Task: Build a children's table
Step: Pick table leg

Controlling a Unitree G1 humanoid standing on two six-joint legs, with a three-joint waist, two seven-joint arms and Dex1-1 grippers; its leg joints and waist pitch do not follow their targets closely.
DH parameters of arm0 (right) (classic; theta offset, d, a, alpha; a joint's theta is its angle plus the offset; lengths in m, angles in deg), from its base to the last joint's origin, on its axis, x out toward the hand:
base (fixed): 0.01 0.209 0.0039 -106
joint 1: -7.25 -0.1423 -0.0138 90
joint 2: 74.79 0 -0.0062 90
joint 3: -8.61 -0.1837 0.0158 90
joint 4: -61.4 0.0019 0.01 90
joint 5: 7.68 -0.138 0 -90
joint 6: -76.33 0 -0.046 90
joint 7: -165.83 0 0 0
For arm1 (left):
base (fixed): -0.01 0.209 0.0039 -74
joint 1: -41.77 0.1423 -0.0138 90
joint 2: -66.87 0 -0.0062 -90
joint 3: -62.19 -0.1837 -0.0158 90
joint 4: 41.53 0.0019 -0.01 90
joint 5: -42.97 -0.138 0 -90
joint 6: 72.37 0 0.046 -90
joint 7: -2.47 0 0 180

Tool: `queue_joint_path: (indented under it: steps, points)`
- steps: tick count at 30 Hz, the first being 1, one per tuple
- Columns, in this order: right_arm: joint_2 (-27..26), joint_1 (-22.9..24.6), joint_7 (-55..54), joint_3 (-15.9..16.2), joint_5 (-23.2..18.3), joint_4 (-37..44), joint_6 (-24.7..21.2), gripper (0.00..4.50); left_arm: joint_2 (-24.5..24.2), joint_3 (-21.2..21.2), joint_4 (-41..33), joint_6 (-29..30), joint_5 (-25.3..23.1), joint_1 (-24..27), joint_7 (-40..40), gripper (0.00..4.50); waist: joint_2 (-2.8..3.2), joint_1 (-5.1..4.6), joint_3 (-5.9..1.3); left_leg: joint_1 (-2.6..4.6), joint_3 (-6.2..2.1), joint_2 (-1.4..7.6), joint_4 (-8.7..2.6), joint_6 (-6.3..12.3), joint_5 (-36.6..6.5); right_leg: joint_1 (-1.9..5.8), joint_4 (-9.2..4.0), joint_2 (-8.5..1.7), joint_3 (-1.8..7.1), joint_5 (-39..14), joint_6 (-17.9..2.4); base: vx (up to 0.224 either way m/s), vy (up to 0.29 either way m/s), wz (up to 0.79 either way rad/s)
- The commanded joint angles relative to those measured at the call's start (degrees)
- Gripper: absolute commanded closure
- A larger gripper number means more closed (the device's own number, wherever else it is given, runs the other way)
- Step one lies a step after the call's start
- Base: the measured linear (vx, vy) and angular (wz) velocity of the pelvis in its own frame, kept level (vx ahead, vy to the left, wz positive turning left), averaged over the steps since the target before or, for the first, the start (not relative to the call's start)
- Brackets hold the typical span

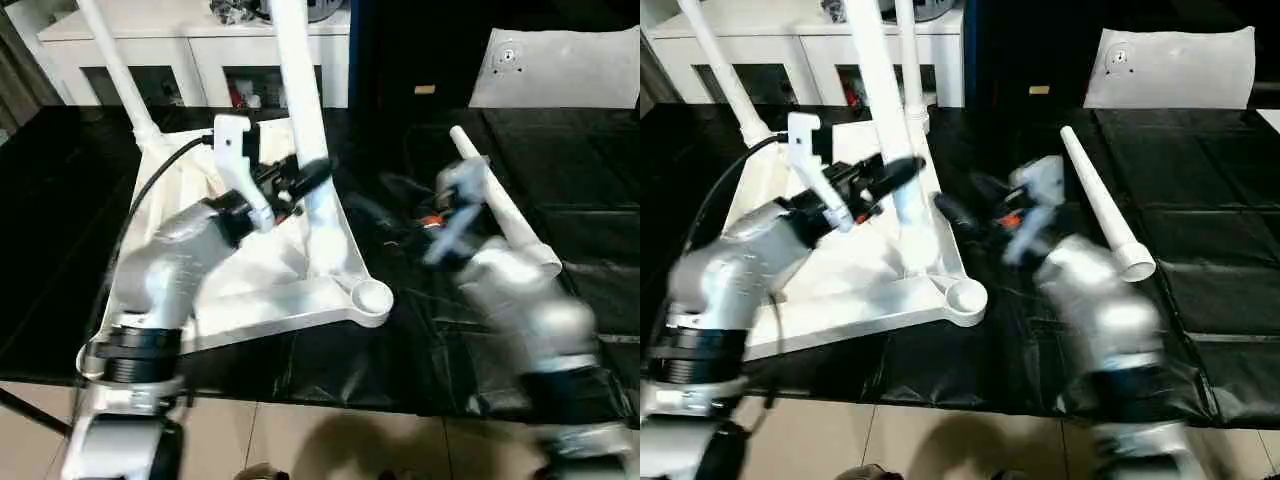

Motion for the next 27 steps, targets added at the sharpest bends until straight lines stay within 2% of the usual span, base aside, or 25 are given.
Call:
queue_joint_path:
  steps: [1, 2, 3, 5, 6, 8, 10, 13, 16, 19, 20, 24, 25, 27]
  points:
    - [0.3, -1.5, 2.4, 0.2, -2.7, 1.1, -2.6, 0.66, -0.6, 0.3, -0.4, 1.2, 1.4, -2.0, 1.9, 2.59, -1.29, 0.35, -4.24, 0.24, -1.56, 3.21, -3.58, 5.17, -5.4, 3.79, -4.45, -4.87, 3.68, -16.1, -6.7, 0.0, 0.0, 0.0]
    - [1.7, -2.1, 5.5, 0.2, -5.2, 1.6, -4.8, 0.66, -1.3, 0.4, -0.5, 2.2, 2.5, -2.7, 3.8, 2.59, -1.25, 0.51, -4.3, 0.28, -1.59, 3.18, -3.49, 5.25, -5.1, 3.78, -4.42, -4.92, 3.66, -16.7, -6.6, 0.0, 0.0, 0.0]
    - [2.6, -2.5, 7.8, 0.3, -6.9, 1.8, -6.2, 0.66, -1.8, 0.4, -0.8, 3.1, 3.7, -2.9, 5.6, 2.59, -1.48, 0.51, -4.32, 0.26, -1.58, 3.18, -3.49, 5.38, -4.9, 3.87, -4.39, -4.9, 3.65, -16.7, -6.5, 0.0, 0.0, 0.0]
    - [3.8, -3.2, 10.8, 0.1, -9.3, 2.3, -9.0, 0.66, -2.6, 0.3, -1.5, 4.6, 5.5, -3.2, 8.3, 2.59, -1.43, 0.83, -4.27, 0.39, -1.65, 3.37, -3.48, 5.62, -4.6, 3.66, -4.3, -4.88, 3.64, -17.0, -6.5, 0.0, 0.0, 0.0]
    - [4.3, -3.5, 11.8, 0.0, -10.2, 2.4, -10.4, 0.66, -3.1, 0.0, -1.8, 5.1, 6.2, -3.3, 9.5, 2.59, -1.7, 0.88, -4.21, 0.46, -1.58, 3.36, -3.5, 5.6, -4.8, 3.61, -4.39, -4.87, 3.67, -17.5, -6.3, 0.0, 0.0, 0.0]
    - [5.4, -4.0, 14.2, 0.7, -11.0, 2.4, -12.0, 0.66, -3.4, -0.3, -2.3, 5.9, 7.3, -3.5, 11.1, 2.59, -1.68, 1.16, -4.17, 0.46, -1.55, 3.42, -3.51, 5.28, -4.4, 3.47, -4.39, -4.94, 3.74, -18.0, -6.1, 0.0, 0.0, 0.0]
    - [6.4, -4.4, 16.8, 1.8, -11.2, 2.2, -13.0, 0.66, -3.6, -0.8, -2.7, 6.6, 8.3, -3.6, 12.8, 2.59, -1.8, 1.71, -4.27, 0.55, -1.5, 3.48, -3.5, 4.8, -4.2, 3.49, -4.34, -4.96, 3.72, -18.0, -6.1, 0.0, 0.0, 0.0]
    - [7.4, -5.2, 19.4, 4.5, -9.3, 1.0, -12.5, 0.66, -4.1, -2.4, -3.8, 7.3, 8.8, -3.8, 15.7, 2.59, -1.81, 1.92, -4.31, 0.61, -1.57, 3.66, -3.56, 4.41, -4.3, 3.37, -4.23, -4.96, 3.75, -17.4, -6.1, 0.0, 0.0, 0.0]
    - [7.6, -6.2, 20.3, 5.8, -8.8, 0.0, -12.4, 0.66, -4.3, -3.6, -4.4, 7.9, 9.5, -3.9, 17.4, 2.59, -2.07, 2.11, -4.26, 0.67, -1.58, 3.71, -3.66, 3.68, -4.9, 3.44, -4.18, -5.09, 3.8, -17.1, -6.9, 0.0, 0.0, 0.0]
    - [7.8, -7.1, 21.3, 6.6, -8.4, -0.8, -12.4, 0.66, -4.6, -4.6, -5.1, 8.2, 9.9, -4.1, 19.3, 2.59, -2.11, 2.2, -4.21, 0.62, -1.53, 3.66, -3.65, 3.45, -5.0, 3.49, -4.2, -5.09, 3.88, -17.3, -6.6, 0.0, 0.0, 0.0]
    - [7.7, -7.4, 21.8, 6.9, -8.2, -1.2, -12.4, 1.02, -4.6, -5.0, -5.4, 8.3, 10.1, -4.1, 20.1, 2.59, -2.16, 2.31, -4.24, 0.59, -1.53, 3.63, -3.64, 3.4, -4.9, 3.53, -4.22, -5.13, 3.89, -17.5, -6.4, 0.0, 0.0, 0.0]
    - [8.2, -8.0, 24.3, 8.1, -7.9, -2.0, -12.6, 1.05, -4.7, -5.9, -5.7, 8.2, 9.9, -4.2, 21.3, 2.59, -2.22, 2.57, -4.29, 0.54, -1.54, 3.67, -3.59, 3.68, -4.3, 3.58, -4.11, -5.07, 3.85, -17.0, -6.4, 0.0, 0.0, 0.0]
    - [8.5, -7.9, 25.2, 8.5, -8.1, -2.0, -12.8, 1.39, -4.7, -6.1, -5.7, 8.0, 9.7, -4.3, 21.4, 2.59, -2.19, 2.59, -4.32, 0.55, -1.55, 3.66, -3.56, 3.7, -4.2, 3.58, -4.04, -5.05, 3.84, -16.9, -6.5, 0.0, 0.0, 0.0]
    - [8.6, -7.7, 25.5, 8.9, -8.1, -1.7, -13.0, 1.47, -4.7, -6.1, -5.6, 7.5, 9.5, -4.4, 21.2, 2.59, -2.18, 2.68, -4.29, 0.55, -1.52, 3.68, -3.53, 3.67, -4.2, 3.57, -4.09, -5.07, 3.87, -16.7, -6.5, 0.0, 0.0, 0.0]
